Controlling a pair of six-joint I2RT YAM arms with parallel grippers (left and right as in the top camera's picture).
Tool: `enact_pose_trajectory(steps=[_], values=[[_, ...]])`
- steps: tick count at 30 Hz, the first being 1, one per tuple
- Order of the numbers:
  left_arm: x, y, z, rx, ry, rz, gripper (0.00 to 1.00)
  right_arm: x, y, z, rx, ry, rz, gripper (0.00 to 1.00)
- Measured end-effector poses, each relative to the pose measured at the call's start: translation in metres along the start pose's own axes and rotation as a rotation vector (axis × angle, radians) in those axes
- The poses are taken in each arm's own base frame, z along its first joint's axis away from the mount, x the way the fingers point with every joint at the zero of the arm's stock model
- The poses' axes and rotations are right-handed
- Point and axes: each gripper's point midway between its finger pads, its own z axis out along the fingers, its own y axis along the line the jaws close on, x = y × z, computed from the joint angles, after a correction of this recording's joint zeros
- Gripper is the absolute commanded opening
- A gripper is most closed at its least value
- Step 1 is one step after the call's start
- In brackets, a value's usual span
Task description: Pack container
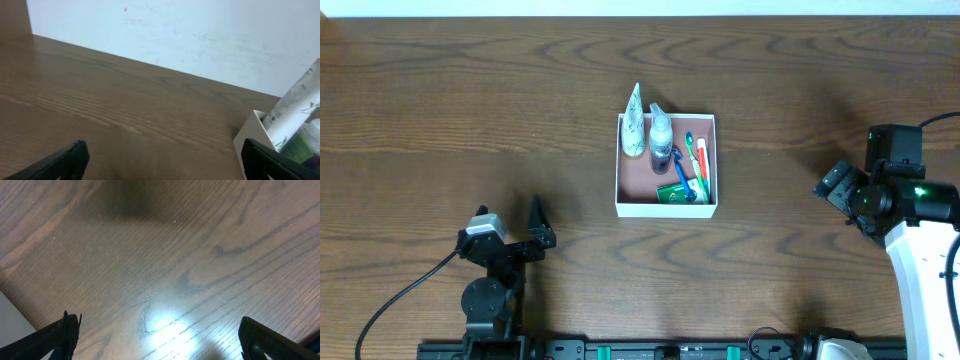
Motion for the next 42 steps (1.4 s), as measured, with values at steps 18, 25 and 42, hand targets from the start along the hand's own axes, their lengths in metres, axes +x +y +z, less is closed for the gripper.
enact_pose_trajectory(steps=[18,25,42], values=[[0.000,0.001,0.000,-0.002,0.001,0.007,0.98,0.000,0.000,0.000,0.000,0.000,0.000,0.99],[0.000,0.001,0.000,-0.002,0.001,0.007,0.98,0.000,0.000,0.000,0.000,0.000,0.000,0.99],[0.000,0.001,0.000,-0.002,0.002,0.008,0.98,-0.046,0.023,-0.057,-0.296,-0.416,0.065,0.99]])
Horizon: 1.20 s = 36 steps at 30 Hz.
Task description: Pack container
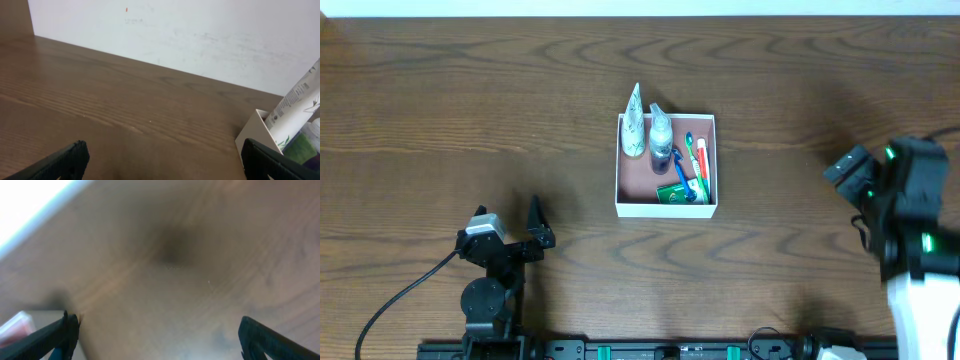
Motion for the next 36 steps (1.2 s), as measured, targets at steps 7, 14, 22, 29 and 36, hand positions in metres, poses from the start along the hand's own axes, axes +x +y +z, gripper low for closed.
enact_pose_trajectory(steps=[7,14,22,29,36], values=[[0.000,0.000,0.000,0.001,0.001,0.000,0.98,-0.009,0.008,-0.037,-0.253,-0.345,-0.054,0.99],[0.000,0.000,0.000,0.000,0.001,0.008,0.98,0.027,-0.001,-0.023,-0.354,-0.436,-0.132,0.99],[0.000,0.000,0.000,0.000,0.001,0.015,0.98,0.064,-0.011,-0.002,-0.412,-0.465,-0.175,0.99],[0.000,0.000,0.000,0.000,0.001,0.015,0.98,0.083,-0.017,0.013,-0.422,-0.468,-0.216,0.99],[0.000,0.000,0.000,0.000,0.001,0.015,0.98,0.083,-0.008,0.005,-0.431,-0.528,-0.375,0.99]])
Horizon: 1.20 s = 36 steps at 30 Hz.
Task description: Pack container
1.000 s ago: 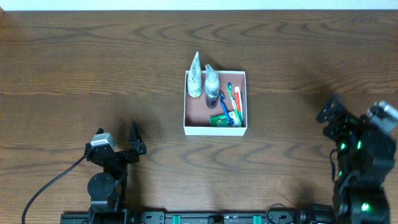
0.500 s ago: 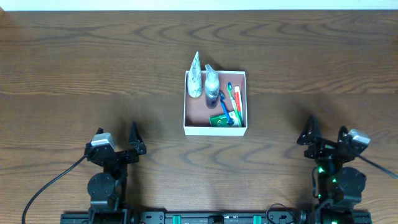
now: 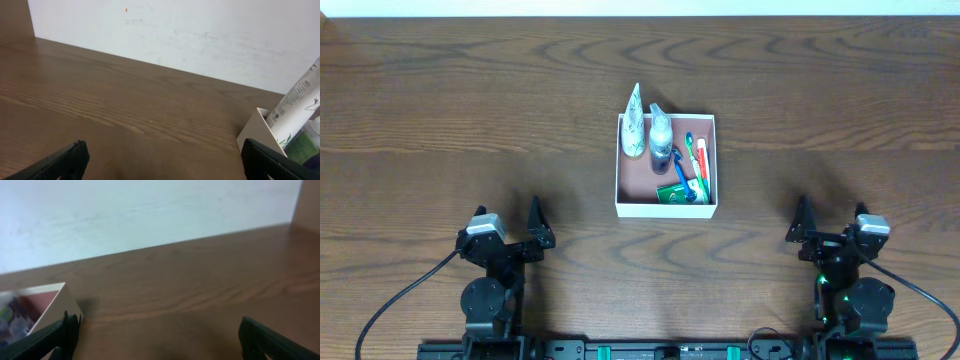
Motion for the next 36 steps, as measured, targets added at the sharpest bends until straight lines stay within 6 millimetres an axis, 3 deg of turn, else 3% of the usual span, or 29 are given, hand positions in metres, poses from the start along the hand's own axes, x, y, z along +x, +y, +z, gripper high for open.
enact_pose_trajectory(steps=[8,36], values=[[0.0000,0.0000,0.0000,0.000,0.000,0.000,0.98,0.0006,0.0072,-0.0003,-0.029,0.000,-0.132,0.99],[0.0000,0.0000,0.0000,0.000,0.000,0.000,0.98,0.0008,0.0081,-0.0003,-0.033,0.000,-0.159,0.99]])
